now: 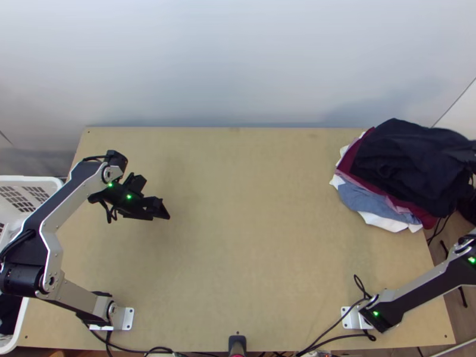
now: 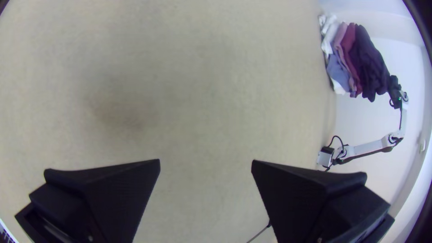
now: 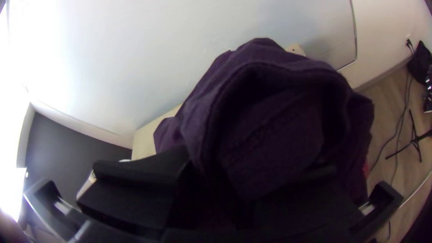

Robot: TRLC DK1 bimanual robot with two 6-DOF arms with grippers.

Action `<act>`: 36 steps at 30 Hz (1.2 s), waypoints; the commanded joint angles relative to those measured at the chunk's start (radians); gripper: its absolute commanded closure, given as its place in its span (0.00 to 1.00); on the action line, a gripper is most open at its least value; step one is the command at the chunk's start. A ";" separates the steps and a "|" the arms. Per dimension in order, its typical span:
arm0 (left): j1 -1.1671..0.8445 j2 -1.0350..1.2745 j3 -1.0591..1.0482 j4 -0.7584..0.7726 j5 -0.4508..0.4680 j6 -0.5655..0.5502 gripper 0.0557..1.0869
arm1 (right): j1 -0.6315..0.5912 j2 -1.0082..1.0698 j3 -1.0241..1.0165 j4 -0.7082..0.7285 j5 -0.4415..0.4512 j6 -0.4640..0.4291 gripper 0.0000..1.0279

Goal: Fold the t-shirt

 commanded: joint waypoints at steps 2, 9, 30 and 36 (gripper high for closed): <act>-0.044 -0.002 -0.007 0.023 -0.001 -0.044 0.04 | -0.087 0.095 0.003 -0.032 0.063 -0.062 0.97; -0.077 -0.049 0.001 0.012 -0.012 -0.055 0.04 | -0.100 0.137 -0.002 -0.030 0.078 -0.054 0.97; -0.035 -0.276 -0.132 0.029 -0.046 -0.119 0.04 | 0.078 0.003 -0.031 -0.027 0.097 -0.010 0.11; -0.041 -0.276 -0.122 0.031 -0.047 -0.132 0.04 | 0.049 -0.029 -0.028 -0.025 0.097 -0.019 0.04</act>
